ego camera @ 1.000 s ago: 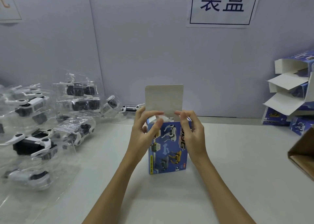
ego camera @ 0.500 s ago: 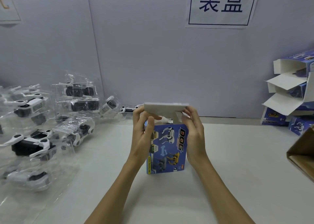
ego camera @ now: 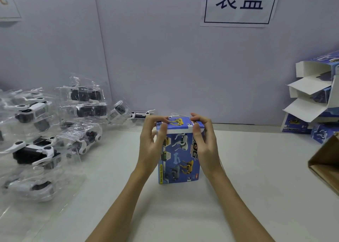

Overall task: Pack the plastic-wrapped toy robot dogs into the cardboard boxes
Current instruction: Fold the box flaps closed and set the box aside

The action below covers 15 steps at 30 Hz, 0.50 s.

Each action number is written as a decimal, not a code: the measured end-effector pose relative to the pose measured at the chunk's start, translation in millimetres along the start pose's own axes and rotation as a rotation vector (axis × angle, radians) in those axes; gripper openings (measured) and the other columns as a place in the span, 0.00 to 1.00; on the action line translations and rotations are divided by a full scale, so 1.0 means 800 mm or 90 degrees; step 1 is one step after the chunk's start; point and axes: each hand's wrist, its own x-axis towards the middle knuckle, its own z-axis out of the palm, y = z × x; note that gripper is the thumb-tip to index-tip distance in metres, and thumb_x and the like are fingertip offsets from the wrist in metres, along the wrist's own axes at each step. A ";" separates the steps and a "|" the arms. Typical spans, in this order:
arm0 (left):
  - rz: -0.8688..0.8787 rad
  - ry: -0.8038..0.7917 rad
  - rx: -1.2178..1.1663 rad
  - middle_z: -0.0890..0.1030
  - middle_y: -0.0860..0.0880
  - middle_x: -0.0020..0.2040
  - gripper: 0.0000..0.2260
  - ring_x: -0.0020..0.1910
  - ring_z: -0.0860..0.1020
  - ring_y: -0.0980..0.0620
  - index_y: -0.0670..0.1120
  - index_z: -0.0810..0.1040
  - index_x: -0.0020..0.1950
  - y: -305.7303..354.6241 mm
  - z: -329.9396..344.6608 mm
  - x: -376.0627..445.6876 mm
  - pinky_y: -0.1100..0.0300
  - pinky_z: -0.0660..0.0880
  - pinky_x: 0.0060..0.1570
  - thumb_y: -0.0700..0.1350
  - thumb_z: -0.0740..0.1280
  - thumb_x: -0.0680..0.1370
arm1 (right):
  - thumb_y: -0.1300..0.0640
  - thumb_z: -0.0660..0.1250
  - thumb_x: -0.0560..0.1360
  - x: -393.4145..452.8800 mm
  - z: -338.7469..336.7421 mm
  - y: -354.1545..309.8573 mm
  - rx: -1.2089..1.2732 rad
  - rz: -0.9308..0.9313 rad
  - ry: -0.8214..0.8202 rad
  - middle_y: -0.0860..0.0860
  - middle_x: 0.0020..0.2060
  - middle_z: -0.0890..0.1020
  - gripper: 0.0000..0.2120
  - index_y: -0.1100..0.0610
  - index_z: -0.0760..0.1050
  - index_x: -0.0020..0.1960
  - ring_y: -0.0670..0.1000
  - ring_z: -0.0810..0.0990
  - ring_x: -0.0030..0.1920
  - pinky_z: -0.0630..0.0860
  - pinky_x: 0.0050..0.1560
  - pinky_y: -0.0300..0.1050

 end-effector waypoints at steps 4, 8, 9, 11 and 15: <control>-0.002 -0.004 0.001 0.81 0.54 0.62 0.09 0.63 0.82 0.51 0.46 0.74 0.59 -0.010 -0.001 0.006 0.55 0.84 0.44 0.51 0.62 0.86 | 0.45 0.62 0.82 0.001 0.001 0.001 -0.119 -0.059 0.012 0.48 0.69 0.74 0.17 0.53 0.76 0.66 0.54 0.75 0.72 0.83 0.51 0.42; -0.052 0.103 0.051 0.77 0.59 0.66 0.16 0.65 0.80 0.54 0.49 0.72 0.67 -0.023 -0.003 0.003 0.61 0.81 0.50 0.54 0.66 0.83 | 0.48 0.70 0.79 -0.001 0.006 0.004 -0.221 -0.117 0.107 0.47 0.65 0.76 0.12 0.48 0.82 0.60 0.50 0.76 0.68 0.81 0.56 0.48; -0.061 0.150 0.093 0.78 0.58 0.64 0.17 0.63 0.80 0.53 0.50 0.72 0.67 -0.024 0.000 -0.001 0.59 0.81 0.51 0.55 0.68 0.82 | 0.47 0.72 0.78 -0.002 0.008 0.004 -0.219 -0.118 0.137 0.47 0.64 0.77 0.11 0.48 0.83 0.59 0.50 0.77 0.67 0.82 0.55 0.50; -0.010 0.174 0.202 0.80 0.54 0.60 0.19 0.59 0.80 0.51 0.49 0.75 0.66 -0.023 0.007 -0.007 0.51 0.81 0.55 0.57 0.70 0.80 | 0.45 0.73 0.76 -0.004 0.013 0.002 -0.183 -0.098 0.200 0.47 0.63 0.77 0.11 0.47 0.83 0.57 0.48 0.78 0.65 0.82 0.53 0.50; 0.118 0.008 0.522 0.66 0.50 0.77 0.52 0.75 0.66 0.48 0.45 0.56 0.84 -0.018 0.017 -0.010 0.48 0.62 0.73 0.74 0.68 0.71 | 0.43 0.73 0.75 -0.009 0.020 0.000 -0.024 0.003 0.215 0.51 0.60 0.81 0.15 0.50 0.77 0.56 0.52 0.82 0.64 0.86 0.48 0.50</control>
